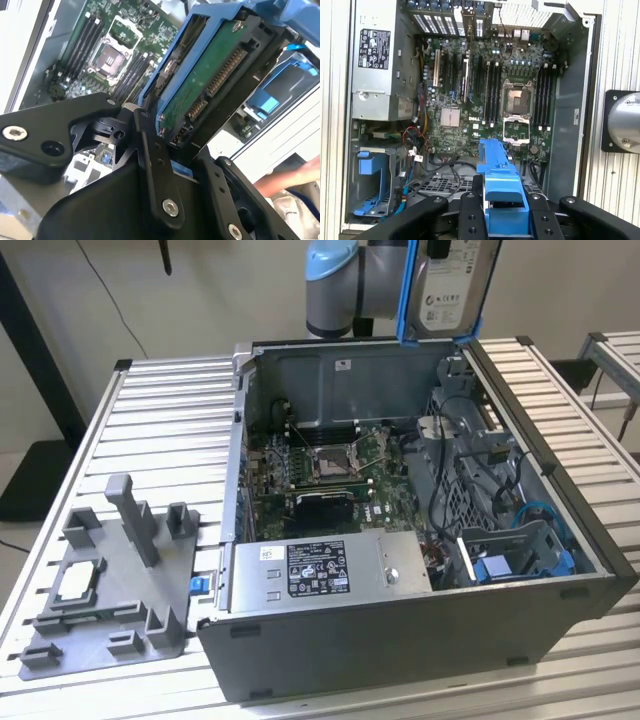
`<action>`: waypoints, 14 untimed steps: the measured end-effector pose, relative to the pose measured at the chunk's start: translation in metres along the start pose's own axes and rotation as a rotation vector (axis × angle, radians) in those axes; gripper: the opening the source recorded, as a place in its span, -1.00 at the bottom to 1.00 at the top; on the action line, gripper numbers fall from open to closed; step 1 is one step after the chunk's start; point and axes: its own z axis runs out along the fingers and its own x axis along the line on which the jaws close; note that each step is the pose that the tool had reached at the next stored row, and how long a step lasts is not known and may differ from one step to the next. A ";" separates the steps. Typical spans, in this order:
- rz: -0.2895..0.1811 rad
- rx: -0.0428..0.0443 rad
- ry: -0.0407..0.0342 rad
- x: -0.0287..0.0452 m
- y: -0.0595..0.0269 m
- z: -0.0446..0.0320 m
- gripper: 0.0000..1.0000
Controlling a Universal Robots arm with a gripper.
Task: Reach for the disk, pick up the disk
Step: 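Pick up the disk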
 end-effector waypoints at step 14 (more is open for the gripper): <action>0.000 -0.0001 0.0003 0.0010 -0.0237 -0.0008 -1.00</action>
